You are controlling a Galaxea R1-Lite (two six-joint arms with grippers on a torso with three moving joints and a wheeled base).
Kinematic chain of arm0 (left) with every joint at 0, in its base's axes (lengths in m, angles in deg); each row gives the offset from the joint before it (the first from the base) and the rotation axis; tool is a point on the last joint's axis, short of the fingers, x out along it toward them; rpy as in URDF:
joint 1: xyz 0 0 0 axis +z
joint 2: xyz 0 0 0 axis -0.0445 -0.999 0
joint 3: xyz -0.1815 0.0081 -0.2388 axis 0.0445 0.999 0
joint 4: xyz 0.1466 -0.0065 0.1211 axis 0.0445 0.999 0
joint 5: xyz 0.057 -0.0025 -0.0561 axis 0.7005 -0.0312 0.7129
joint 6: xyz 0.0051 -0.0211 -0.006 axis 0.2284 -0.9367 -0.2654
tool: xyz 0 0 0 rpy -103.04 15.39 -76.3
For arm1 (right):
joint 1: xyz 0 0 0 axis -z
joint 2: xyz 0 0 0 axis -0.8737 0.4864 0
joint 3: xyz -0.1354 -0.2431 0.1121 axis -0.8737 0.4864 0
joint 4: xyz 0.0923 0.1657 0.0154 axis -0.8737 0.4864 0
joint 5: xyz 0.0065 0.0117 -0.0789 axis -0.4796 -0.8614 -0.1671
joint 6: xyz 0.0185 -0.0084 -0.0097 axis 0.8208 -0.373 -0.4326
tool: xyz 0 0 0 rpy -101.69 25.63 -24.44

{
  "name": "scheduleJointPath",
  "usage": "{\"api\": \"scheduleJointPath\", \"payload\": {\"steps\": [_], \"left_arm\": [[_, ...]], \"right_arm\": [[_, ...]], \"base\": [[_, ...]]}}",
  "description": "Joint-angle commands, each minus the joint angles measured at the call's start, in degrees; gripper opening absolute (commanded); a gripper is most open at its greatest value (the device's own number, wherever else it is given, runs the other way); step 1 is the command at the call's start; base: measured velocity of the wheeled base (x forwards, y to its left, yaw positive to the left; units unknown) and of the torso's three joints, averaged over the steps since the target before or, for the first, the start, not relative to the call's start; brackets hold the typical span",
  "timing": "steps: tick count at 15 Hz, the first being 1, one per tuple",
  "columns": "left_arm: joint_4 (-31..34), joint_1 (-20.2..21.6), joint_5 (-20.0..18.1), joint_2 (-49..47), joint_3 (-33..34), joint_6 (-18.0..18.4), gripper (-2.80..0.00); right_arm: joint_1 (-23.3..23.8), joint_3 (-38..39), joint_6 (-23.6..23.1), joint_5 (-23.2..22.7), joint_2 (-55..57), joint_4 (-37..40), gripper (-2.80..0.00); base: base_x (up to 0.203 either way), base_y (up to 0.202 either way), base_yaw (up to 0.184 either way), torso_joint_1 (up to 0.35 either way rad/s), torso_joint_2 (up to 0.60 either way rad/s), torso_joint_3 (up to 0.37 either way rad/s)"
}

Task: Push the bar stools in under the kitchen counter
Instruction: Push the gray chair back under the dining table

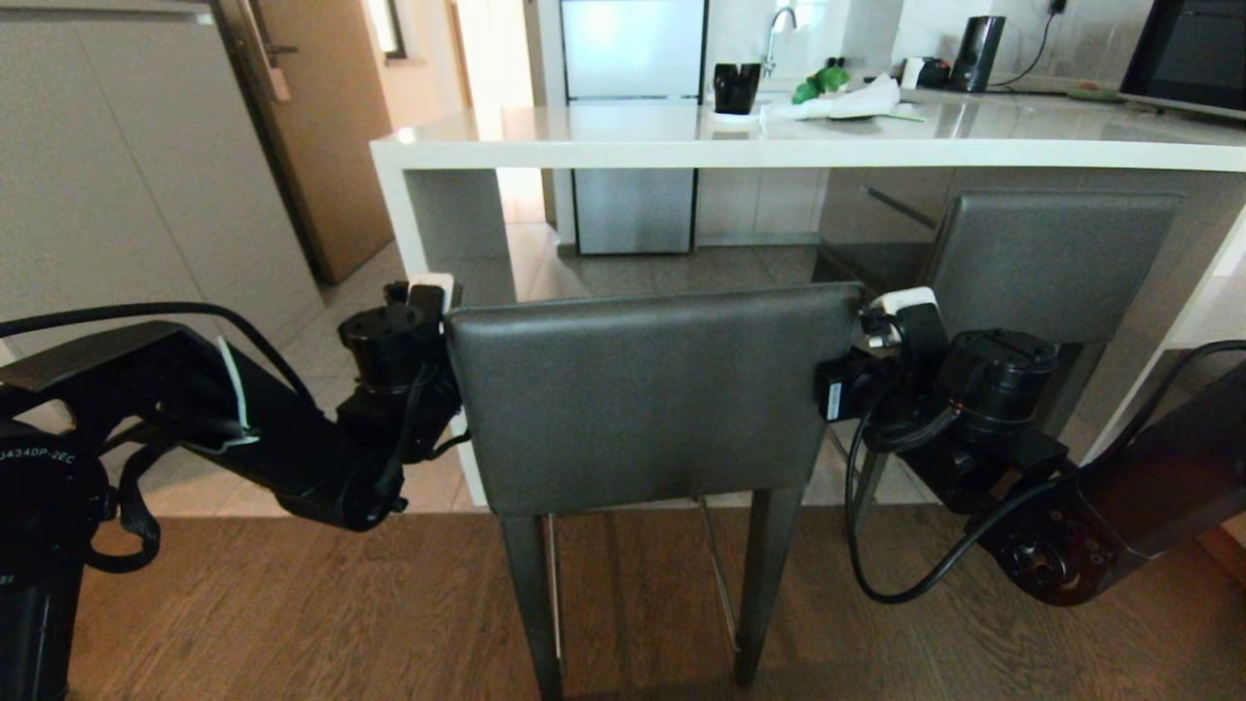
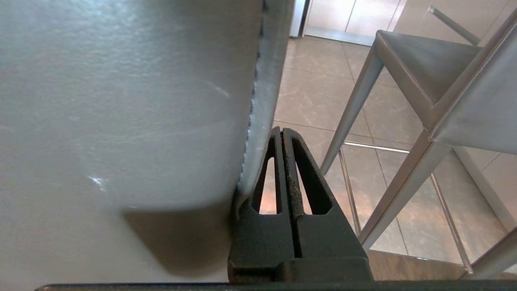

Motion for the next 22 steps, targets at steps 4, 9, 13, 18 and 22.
{"api": "scheduleJointPath", "payload": {"steps": [4, 9, 13, 18, 22], "left_arm": [[-5.8, 0.4, 0.2, 1.2, 9.6, 0.2, -2.8], [-13.1, 3.7, 0.2, 4.0, 18.2, 0.7, -2.8], [-12.9, 11.8, -0.4, 7.1, 17.9, 2.4, -2.8], [-12.8, 13.0, -2.1, 12.9, 25.2, 3.2, -2.8], [-13.1, 5.1, -3.4, 16.1, 32.1, 2.9, -2.8]], "right_arm": [[-0.1, -0.2, 0.0, 0.1, 0.5, -0.4, -2.8], [-0.1, 0.1, 0.0, 0.3, 0.2, -0.7, -2.8], [-0.3, 0.1, 0.0, 0.5, 0.2, -0.8, -2.8], [-0.6, 0.1, 0.0, 0.6, 0.1, -0.8, -2.8], [-1.3, 0.2, 0.0, 1.5, 0.1, -0.9, -2.8]], "base": [[0.0, 0.0, 0.0, 0.0, 0.0, 0.0], [0.0, 0.0, 0.0, 0.0, 0.0, 0.0], [0.0, 0.0, 0.0, 0.0, 0.0, 0.0], [0.0, 0.0, 0.0, 0.0, 0.0, 0.0], [0.0, 0.0, 0.0, 0.0, 0.0, 0.0]]}}
